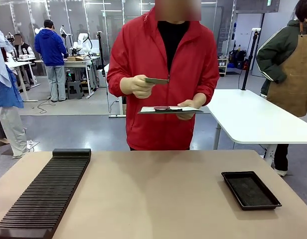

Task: Inspect the PCB.
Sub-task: Pick up the Blank PCB that the human is holding.

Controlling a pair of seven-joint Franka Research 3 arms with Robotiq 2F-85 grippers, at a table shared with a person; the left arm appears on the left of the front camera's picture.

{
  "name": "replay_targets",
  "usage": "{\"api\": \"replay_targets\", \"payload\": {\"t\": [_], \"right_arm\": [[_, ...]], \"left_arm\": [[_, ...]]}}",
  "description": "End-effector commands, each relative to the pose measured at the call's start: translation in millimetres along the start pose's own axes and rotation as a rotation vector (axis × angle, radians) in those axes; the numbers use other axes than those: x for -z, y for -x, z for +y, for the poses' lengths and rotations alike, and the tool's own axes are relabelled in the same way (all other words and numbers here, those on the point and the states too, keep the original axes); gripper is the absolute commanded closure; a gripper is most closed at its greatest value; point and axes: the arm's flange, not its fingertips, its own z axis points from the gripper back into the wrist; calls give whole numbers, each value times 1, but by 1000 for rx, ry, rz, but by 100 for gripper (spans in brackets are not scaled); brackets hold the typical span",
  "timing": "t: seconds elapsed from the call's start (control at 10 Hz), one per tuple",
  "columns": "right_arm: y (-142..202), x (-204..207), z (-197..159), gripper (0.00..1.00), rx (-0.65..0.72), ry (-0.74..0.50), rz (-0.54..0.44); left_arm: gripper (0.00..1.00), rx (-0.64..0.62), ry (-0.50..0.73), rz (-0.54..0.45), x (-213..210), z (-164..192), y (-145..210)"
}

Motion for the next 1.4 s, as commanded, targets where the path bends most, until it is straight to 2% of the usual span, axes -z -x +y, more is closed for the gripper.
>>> {"api": "replay_targets", "payload": {"t": [0.0, 1.2, 1.3], "right_arm": [[0, -1, 1, 0, -20, -15, -12], [0, 0, 0, 0, 0, 0, 0], [-7, 1, 21, 0, 43, -54, 50]], "left_arm": [[0, -5, -15, -2, -2, 1, 2], [0, -5, -15, -2, -2, 1, 2], [0, -5, -15, -2, -2, 1, 2]]}}
